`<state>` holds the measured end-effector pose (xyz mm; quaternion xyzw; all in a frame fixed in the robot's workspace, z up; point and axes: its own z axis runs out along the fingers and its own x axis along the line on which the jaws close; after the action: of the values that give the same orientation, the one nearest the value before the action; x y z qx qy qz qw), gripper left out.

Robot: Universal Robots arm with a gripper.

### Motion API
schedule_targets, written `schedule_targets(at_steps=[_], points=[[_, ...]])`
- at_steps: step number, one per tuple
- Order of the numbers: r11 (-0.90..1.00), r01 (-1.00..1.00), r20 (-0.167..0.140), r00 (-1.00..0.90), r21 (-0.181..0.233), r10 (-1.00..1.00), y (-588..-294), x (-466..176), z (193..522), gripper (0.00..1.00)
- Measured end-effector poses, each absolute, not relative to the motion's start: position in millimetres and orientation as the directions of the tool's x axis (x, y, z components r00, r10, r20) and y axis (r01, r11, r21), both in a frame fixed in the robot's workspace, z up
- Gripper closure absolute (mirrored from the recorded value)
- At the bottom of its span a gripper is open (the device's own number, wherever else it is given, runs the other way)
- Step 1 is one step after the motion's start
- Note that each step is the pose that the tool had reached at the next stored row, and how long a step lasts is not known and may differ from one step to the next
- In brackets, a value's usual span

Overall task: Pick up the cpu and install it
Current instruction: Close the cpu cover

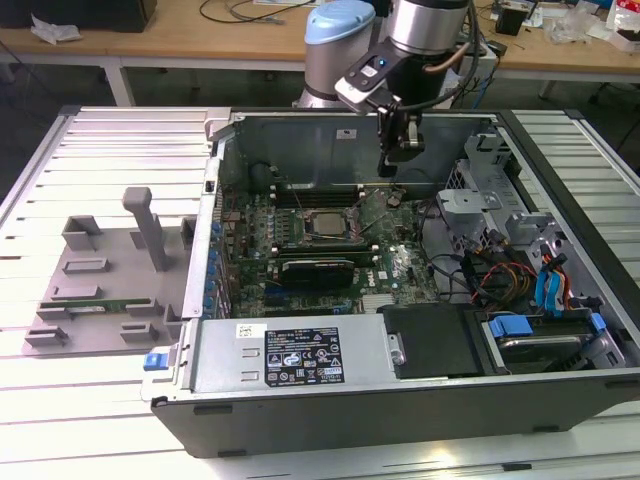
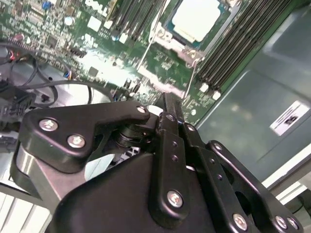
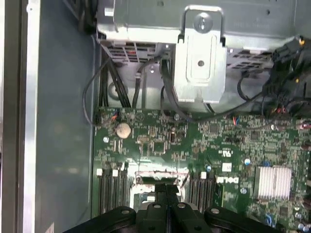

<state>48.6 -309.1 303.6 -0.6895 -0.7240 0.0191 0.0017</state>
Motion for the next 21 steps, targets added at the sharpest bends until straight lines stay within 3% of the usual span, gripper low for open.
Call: schedule_targets(at_steps=[10, 21], points=[[0.049, 0.998, -0.024, -0.049, -0.031, 0.998, -307, 87, 299, 0.89], [0.049, 0.998, -0.020, -0.049, -0.031, 0.999, -307, 86, 287, 0.89]])
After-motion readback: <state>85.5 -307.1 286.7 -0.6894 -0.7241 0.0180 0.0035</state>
